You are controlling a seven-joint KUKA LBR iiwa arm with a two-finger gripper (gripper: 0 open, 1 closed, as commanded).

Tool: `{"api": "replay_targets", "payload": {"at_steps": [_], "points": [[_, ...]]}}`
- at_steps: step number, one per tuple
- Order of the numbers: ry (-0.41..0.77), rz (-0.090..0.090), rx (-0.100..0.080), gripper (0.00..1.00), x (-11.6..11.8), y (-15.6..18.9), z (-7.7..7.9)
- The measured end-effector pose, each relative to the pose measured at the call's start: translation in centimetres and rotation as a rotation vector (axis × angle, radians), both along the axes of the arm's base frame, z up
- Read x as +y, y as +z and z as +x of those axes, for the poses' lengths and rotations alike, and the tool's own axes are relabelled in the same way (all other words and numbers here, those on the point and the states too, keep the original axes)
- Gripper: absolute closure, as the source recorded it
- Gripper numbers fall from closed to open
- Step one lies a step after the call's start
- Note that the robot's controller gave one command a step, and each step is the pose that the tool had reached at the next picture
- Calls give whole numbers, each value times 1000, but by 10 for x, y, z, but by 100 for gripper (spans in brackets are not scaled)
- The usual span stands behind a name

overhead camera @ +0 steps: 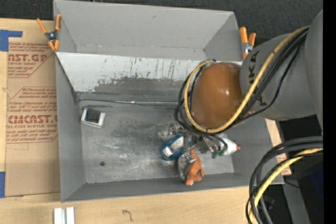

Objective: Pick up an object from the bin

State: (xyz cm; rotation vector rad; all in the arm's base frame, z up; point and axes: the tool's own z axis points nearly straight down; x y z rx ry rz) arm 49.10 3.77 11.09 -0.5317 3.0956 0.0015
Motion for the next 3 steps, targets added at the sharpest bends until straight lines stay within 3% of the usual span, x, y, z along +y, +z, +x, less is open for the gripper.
{"api": "replay_targets", "payload": {"at_steps": [1, 2, 3], "points": [[472, 19, 80, 100, -23, -32, 69], [472, 19, 79, 100, -24, -32, 69], [515, -2, -7, 100, -36, 137, 71]]}}
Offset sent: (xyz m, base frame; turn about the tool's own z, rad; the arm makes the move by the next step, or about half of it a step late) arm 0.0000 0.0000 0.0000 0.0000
